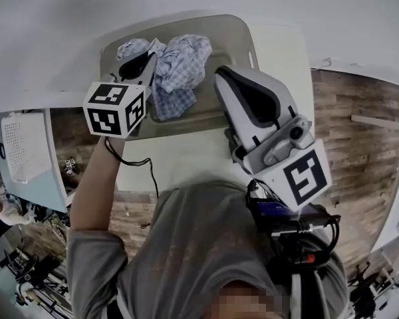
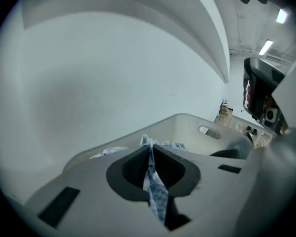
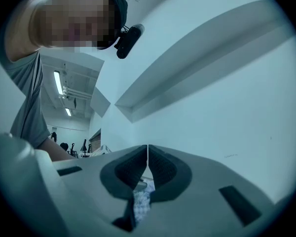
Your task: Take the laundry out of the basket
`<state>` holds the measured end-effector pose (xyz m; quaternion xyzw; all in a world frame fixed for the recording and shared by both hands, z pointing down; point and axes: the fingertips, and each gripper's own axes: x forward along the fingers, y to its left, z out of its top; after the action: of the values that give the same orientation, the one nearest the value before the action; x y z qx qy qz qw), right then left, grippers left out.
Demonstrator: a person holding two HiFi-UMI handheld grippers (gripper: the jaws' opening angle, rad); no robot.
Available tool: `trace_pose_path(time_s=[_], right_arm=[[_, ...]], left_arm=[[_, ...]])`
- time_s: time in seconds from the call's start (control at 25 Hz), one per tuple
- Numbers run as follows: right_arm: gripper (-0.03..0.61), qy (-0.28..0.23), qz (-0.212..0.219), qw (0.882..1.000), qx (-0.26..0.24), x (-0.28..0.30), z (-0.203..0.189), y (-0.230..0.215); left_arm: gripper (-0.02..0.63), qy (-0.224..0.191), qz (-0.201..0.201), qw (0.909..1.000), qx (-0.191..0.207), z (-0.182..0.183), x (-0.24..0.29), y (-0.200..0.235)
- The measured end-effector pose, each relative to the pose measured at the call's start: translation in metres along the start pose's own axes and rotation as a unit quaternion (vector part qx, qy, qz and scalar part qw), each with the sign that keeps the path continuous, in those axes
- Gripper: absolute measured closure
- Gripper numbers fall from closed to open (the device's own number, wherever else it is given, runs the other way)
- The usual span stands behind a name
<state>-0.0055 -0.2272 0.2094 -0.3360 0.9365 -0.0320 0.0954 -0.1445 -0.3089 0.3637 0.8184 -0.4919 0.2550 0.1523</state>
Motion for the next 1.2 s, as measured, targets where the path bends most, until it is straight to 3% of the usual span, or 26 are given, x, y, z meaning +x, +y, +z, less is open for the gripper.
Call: trace_pose_path(time_s=[0.24, 0.4, 0.6, 0.84, 0.92, 1.2], right_arm=[[0.565, -0.012, 0.008, 1.0, -0.014, -0.035, 0.009, 0.031], [0.565, -0.025, 0.01, 0.999, -0.026, -0.053, 0.02, 0.048], [0.565, -0.028, 0.008, 0.999, -0.029, -0.073, 0.021, 0.064], [0.565, -0.045, 0.011, 0.998, -0.049, -0.115, 0.047, 0.115], [0.565, -0.052, 0.01, 0.997, -0.057, -0.118, 0.055, 0.114], [0.565, -0.053, 0.009, 0.997, -0.049, -0.097, 0.056, 0.053]], left_arm=[[0.58, -0.095, 0.036, 0.9946, 0.019, 0.065, -0.064, -0.005], [0.58, -0.16, 0.055, 0.9846, 0.044, 0.113, -0.119, -0.008], [0.58, -0.224, 0.063, 0.9713, 0.048, 0.155, -0.18, -0.021], [0.58, -0.293, 0.078, 0.9511, 0.058, 0.171, -0.306, -0.062], [0.58, -0.309, 0.09, 0.9452, 0.056, 0.17, -0.334, -0.07], [0.58, -0.322, 0.113, 0.939, 0.044, 0.178, -0.335, -0.075]])
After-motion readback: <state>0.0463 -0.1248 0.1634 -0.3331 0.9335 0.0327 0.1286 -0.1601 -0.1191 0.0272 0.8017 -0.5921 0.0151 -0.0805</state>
